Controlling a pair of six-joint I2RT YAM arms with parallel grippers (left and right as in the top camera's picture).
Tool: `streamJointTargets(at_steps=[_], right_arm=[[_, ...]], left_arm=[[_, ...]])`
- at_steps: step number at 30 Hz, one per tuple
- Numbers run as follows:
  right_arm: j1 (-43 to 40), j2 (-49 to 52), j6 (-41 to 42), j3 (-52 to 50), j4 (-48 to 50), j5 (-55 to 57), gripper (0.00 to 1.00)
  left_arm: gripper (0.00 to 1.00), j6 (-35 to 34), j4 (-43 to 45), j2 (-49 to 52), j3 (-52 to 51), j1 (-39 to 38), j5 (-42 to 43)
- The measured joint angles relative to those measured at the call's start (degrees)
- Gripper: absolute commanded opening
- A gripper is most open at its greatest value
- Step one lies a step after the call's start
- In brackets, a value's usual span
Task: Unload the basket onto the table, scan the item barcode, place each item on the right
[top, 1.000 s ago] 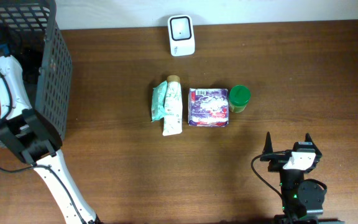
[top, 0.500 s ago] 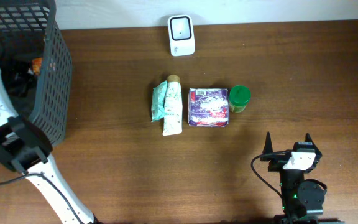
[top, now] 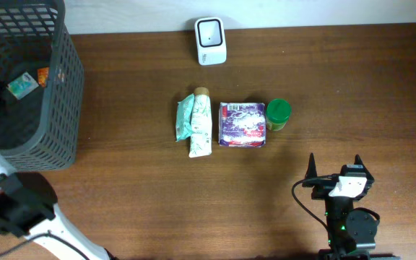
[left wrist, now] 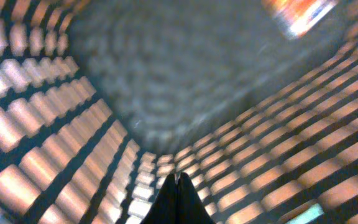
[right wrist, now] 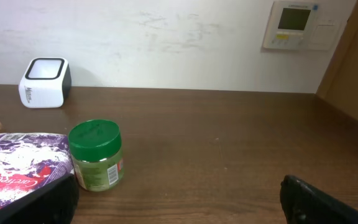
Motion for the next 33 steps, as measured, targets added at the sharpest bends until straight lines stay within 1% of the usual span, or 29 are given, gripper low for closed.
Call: streamJointTargets(at_steps=[1, 3, 10, 15, 22, 23, 24, 25, 26, 27, 28, 29, 30, 31, 32, 33], right_arm=[[0.0, 0.0, 0.02, 0.0, 0.0, 0.0, 0.98], [0.0, 0.0, 0.04, 0.0, 0.0, 0.0, 0.99], [0.0, 0.0, 0.02, 0.0, 0.0, 0.0, 0.98], [0.0, 0.0, 0.02, 0.0, 0.0, 0.0, 0.98], [0.0, 0.0, 0.04, 0.0, 0.0, 0.02, 0.98], [0.0, 0.0, 0.02, 0.0, 0.0, 0.02, 0.98], [0.0, 0.0, 0.02, 0.0, 0.0, 0.0, 0.98], [0.0, 0.0, 0.0, 0.0, 0.0, 0.0, 0.98], [0.0, 0.0, 0.04, 0.0, 0.0, 0.0, 0.98], [0.0, 0.0, 0.04, 0.0, 0.0, 0.0, 0.98], [0.0, 0.0, 0.04, 0.0, 0.0, 0.02, 0.98], [0.0, 0.0, 0.02, 0.0, 0.0, -0.02, 0.99], [0.0, 0.0, 0.02, 0.0, 0.0, 0.02, 0.98], [0.0, -0.02, 0.02, 0.0, 0.0, 0.02, 0.98], [0.0, 0.07, 0.04, 0.0, -0.02, 0.0, 0.98], [0.0, 0.02, 0.02, 0.0, 0.0, 0.0, 0.98]], left_arm=[[0.0, 0.66, -0.72, -3.06, -5.05, 0.0, -1.95], [0.0, 1.11, -0.48, -6.88, -11.37, 0.02, -4.74], [0.0, 1.36, 0.15, -14.12, -23.23, 0.22, -7.45], [0.0, -1.16, 0.2, -19.91, -31.3, 0.24, -10.64], [0.0, -7.82, 0.07, -37.09, -45.92, 0.28, -11.78], [0.02, -8.66, 1.33, -39.45, -47.6, 0.28, -11.93], [0.07, -9.14, 3.28, -41.55, -48.35, 0.28, -11.91], [0.15, -9.62, 6.47, -42.95, -48.57, 0.28, -11.91], [0.3, -9.99, 10.82, -44.06, -48.61, 0.28, -11.47], [0.34, -10.19, 14.51, -44.78, -48.76, 0.28, -10.4], [0.43, -10.21, 18.58, -45.13, -48.83, 0.28, -9.27], [0.49, -9.81, 22.18, -45.2, -48.87, 0.31, -7.74], [0.57, -8.81, 25.31, -45.18, -48.85, 0.35, -6.12], [0.77, -7.02, 29.7, -45.2, -49.2, 0.35, -1.9], [0.9, -6.1, 33.68, -45.18, -49.11, 0.48, 1.84], [0.97, -5.07, 37.35, -45.13, -49.27, 0.48, 4.48]])
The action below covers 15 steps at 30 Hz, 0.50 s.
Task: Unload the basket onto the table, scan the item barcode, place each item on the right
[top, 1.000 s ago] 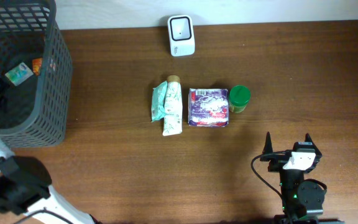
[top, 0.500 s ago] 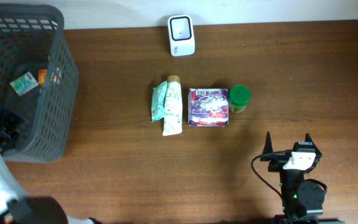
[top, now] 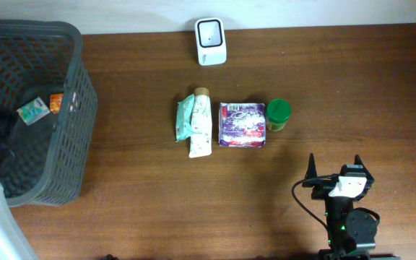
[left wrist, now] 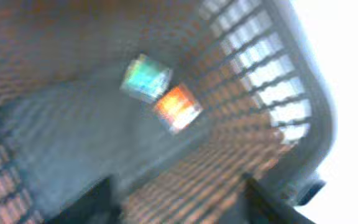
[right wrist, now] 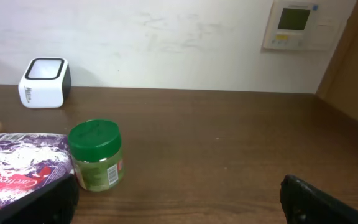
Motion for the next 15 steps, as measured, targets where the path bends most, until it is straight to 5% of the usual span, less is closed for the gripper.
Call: streamJointTargets(at_steps=[5, 15], right_arm=[[0.0, 0.02, 0.02, 0.0, 0.0, 0.0, 0.98], [0.0, 0.02, 0.0, 0.0, 0.0, 0.0, 0.99]], left_arm=[[0.97, 1.42, 18.71, 1.7, 0.31, 0.02, 5.62], [0.95, 1.42, 21.05, 29.86, 0.39, -1.62, 10.97]])
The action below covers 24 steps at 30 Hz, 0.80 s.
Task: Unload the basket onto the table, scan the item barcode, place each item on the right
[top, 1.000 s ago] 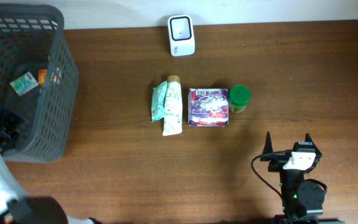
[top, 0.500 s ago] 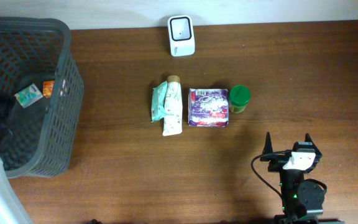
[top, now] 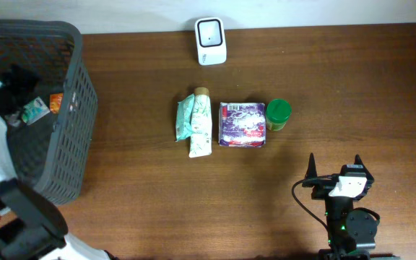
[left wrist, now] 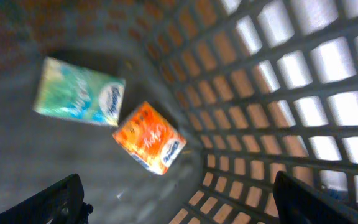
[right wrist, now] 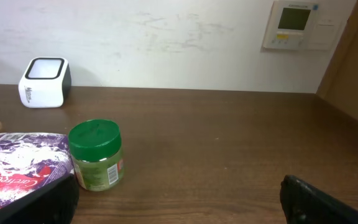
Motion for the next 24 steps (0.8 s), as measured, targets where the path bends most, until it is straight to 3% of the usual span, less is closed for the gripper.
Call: streamJointTargets(at_steps=[4, 16, 24], right_arm=[[0.0, -0.02, 0.0, 0.0, 0.0, 0.0, 0.98], [0.0, 0.0, 0.02, 0.0, 0.0, 0.0, 0.98], [0.0, 0.0, 0.0, 0.0, 0.0, 0.0, 0.98]], left_arm=[[0.87, -0.13, 0.7, 3.8, 0.0, -3.19, -1.6], [0.83, -5.31, 3.26, 15.67, 0.0, -4.13, -6.82], [0.84, -10.51, 7.72, 16.13, 0.0, -6.4, -6.78]])
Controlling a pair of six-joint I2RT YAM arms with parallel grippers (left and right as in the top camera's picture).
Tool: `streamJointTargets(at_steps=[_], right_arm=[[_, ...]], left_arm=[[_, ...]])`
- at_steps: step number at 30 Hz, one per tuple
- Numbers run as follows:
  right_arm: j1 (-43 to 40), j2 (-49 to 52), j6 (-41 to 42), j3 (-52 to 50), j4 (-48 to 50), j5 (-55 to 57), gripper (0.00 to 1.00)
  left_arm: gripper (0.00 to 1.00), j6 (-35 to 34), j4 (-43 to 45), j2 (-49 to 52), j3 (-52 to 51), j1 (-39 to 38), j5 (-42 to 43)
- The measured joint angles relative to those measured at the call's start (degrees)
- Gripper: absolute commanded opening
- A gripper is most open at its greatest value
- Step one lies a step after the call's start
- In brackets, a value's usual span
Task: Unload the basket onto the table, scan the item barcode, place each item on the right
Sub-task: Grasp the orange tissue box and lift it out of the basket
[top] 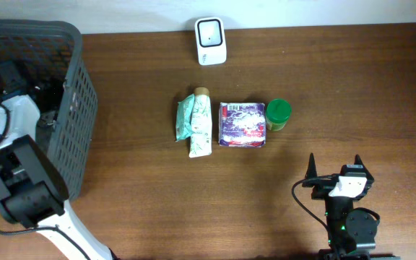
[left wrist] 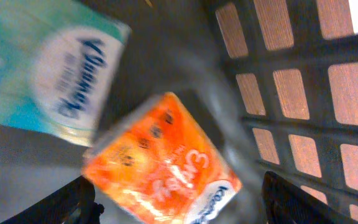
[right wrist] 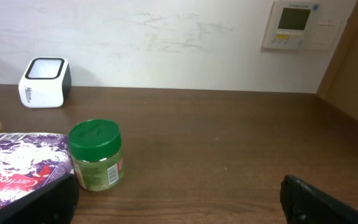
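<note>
An orange tissue pack (left wrist: 160, 155) lies on the floor of the grey basket (top: 74, 144), close under my left gripper (left wrist: 179, 208). That gripper is open, a finger (left wrist: 61, 202) on either side of the pack, nothing held. A teal tissue pack (left wrist: 48, 68) lies just beside the orange one. The white scanner (top: 210, 31) stands at the table's far edge. My right gripper (top: 336, 173) rests open at the near right, empty.
A teal pouch (top: 185, 118), a tube (top: 201, 126), a purple pack (top: 242, 124) and a green-lidded jar (right wrist: 96, 154) lie in a row mid-table. The basket's lattice wall (left wrist: 278, 93) rises right beside the orange pack.
My left gripper has come down much closer to the orange pack, which now fills the space between its open fingers. The right arm and the table items have not moved.
First my left gripper was shut deep inside the basket. Then it stood open with the teal and orange packs small and far off. Then it was nearer to both, and now it hangs right over the orange pack. The right arm stayed still.
</note>
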Motion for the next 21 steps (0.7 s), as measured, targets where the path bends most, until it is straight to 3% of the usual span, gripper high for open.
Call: streamJointTargets(at_steps=[3, 6, 7, 12, 16, 21], right_arm=[[0.0, 0.0, 0.0, 0.0, 0.0, 0.0, 0.98], [0.0, 0.0, 0.0, 0.0, 0.0, 0.0, 0.98], [0.0, 0.0, 0.02, 0.0, 0.0, 0.0, 0.98], [0.0, 0.0, -0.02, 0.0, 0.0, 0.0, 0.98], [0.0, 0.0, 0.02, 0.0, 0.0, 0.0, 0.98], [0.0, 0.0, 0.0, 0.0, 0.0, 0.02, 0.98]], left_arm=[[0.49, -2.91, 0.96, 1.62, 0.42, -1.18, -0.02], [0.08, -3.98, 1.57, 2.69, 0.7, -1.25, -1.44], [0.0, -4.13, 1.75, 2.95, 0.7, -1.25, -1.97], [0.0, -3.54, 1.51, 2.99, 0.96, -1.22, -2.12], [0.0, -2.34, -3.63, 1.03, 0.9, -0.37, -2.16], [0.0, -1.99, -8.94, -14.99, -0.07, 1.03, -2.75]])
